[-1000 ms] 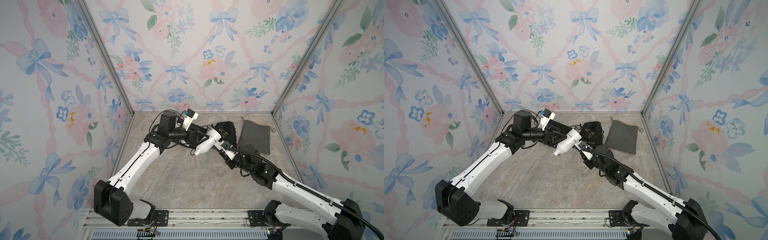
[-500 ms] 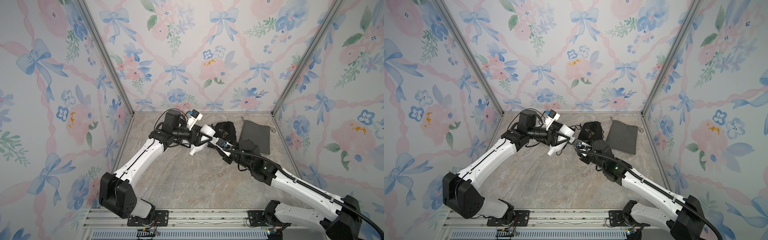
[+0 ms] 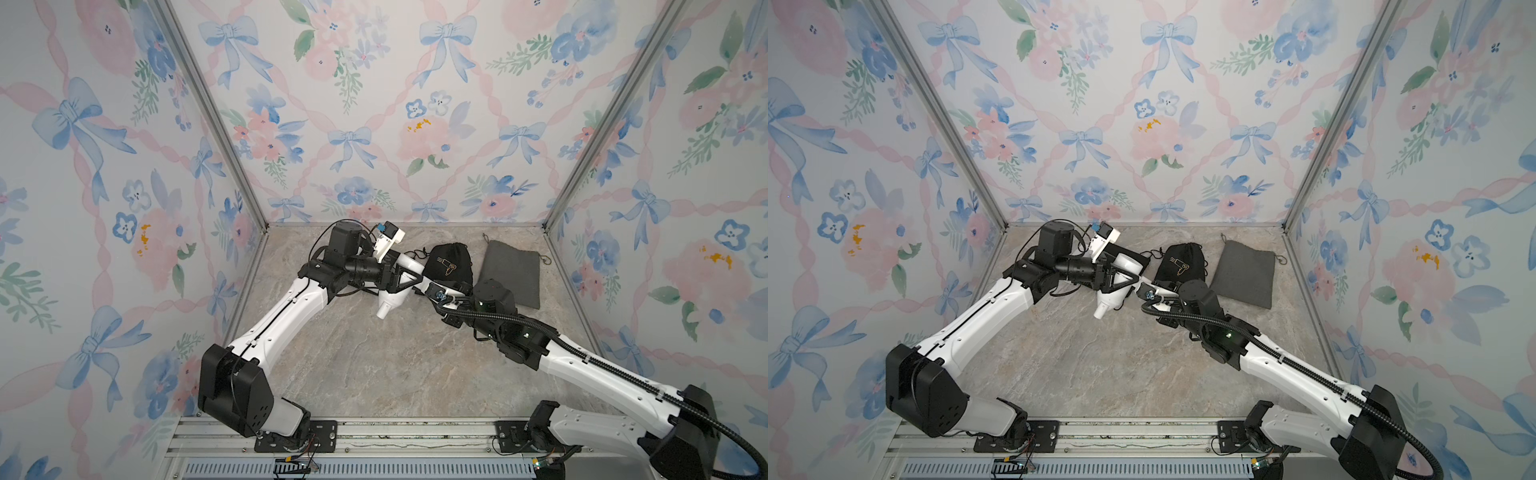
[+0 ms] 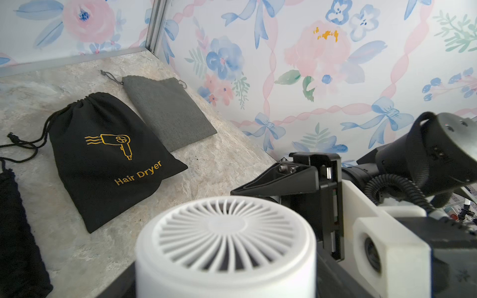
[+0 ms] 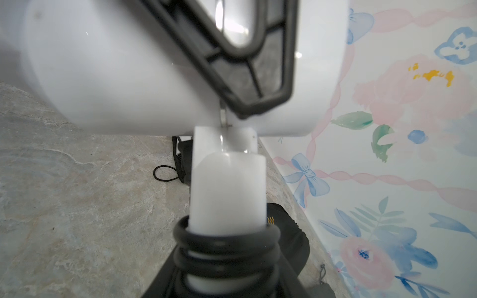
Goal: Pack away hair dryers
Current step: Fold the hair dryer.
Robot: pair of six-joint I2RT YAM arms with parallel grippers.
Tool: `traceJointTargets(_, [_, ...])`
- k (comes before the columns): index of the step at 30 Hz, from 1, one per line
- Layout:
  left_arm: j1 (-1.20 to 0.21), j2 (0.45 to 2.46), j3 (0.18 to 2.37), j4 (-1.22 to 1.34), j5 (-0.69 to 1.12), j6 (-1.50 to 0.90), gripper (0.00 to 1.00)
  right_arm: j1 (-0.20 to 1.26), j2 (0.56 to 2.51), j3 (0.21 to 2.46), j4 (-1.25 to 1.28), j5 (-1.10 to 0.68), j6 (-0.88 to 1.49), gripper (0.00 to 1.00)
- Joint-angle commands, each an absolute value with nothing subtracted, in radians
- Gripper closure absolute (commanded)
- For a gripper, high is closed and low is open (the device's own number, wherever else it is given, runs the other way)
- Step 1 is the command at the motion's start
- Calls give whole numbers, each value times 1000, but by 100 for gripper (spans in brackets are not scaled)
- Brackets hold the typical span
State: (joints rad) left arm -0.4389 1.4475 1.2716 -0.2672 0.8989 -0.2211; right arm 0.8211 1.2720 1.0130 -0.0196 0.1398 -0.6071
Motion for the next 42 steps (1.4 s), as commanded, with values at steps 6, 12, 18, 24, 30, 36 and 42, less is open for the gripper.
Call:
traceJointTargets(6, [-446,1450,1267,-290,897,-230,36,830,1290,1088,95,152,-623,76])
traceJointTargets(12, [-446,1446,1307,-290,856,-246,63,826,1308,1115,88,171,-595,76])
traceJointTargets(18, [-459,1464,1366,-288,715,-304,84,821,1354,1167,109,254,-455,76])
traceJointTargets(24, [-509,1481,1398,-239,570,-371,99,837,1410,1213,160,311,-278,75])
traceJointTargets(30, [-538,1457,1363,-134,472,-445,100,834,1447,1287,147,401,26,76])
traceJointTargets(36, [-578,1445,1316,-54,401,-467,100,833,1479,1319,156,397,322,80])
traceJointTargets(42, [-610,1439,1263,24,366,-489,100,862,1509,1341,214,368,522,75])
